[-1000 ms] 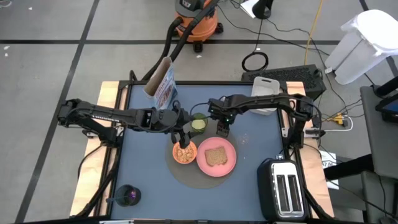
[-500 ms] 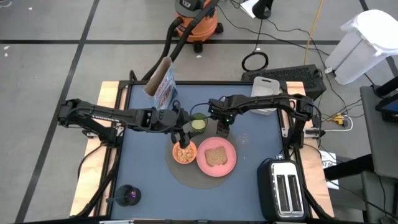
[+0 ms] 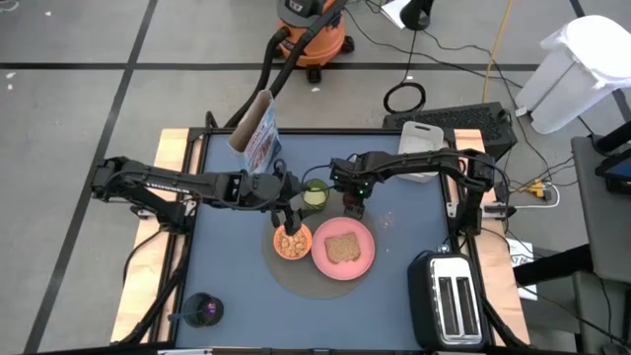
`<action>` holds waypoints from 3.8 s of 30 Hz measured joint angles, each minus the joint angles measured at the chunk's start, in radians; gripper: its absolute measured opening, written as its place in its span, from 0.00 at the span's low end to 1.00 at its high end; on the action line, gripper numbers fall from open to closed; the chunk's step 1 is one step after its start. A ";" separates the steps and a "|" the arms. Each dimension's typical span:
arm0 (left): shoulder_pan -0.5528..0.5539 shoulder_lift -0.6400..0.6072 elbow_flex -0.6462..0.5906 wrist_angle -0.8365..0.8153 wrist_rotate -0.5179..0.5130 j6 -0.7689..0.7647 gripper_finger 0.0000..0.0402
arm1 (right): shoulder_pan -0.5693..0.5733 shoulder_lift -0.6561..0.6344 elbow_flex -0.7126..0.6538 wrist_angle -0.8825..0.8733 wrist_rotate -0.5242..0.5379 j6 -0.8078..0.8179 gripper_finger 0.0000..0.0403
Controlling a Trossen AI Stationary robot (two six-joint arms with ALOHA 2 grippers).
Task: Arrange a breakfast setting
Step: Put the apple on the gray table mat to the right side of the green cup, then put the blue spoon on the gray table mat to the left side of the orange bowl
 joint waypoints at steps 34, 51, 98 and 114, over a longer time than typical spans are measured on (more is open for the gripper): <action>0.000 0.000 0.000 0.000 0.000 -0.002 0.84 | -0.020 -0.002 0.002 0.001 0.003 -0.002 0.94; 0.000 0.000 0.000 0.001 0.000 -0.005 0.84 | -0.029 -0.064 0.003 -0.025 0.002 -0.002 0.94; -0.604 -0.047 -0.001 -0.217 0.750 -2.089 0.84 | 0.196 -0.446 0.002 0.060 0.001 0.027 0.94; -0.830 -0.045 -0.001 -0.621 0.814 -2.134 0.84 | 0.229 -0.446 0.002 0.101 0.002 0.027 0.94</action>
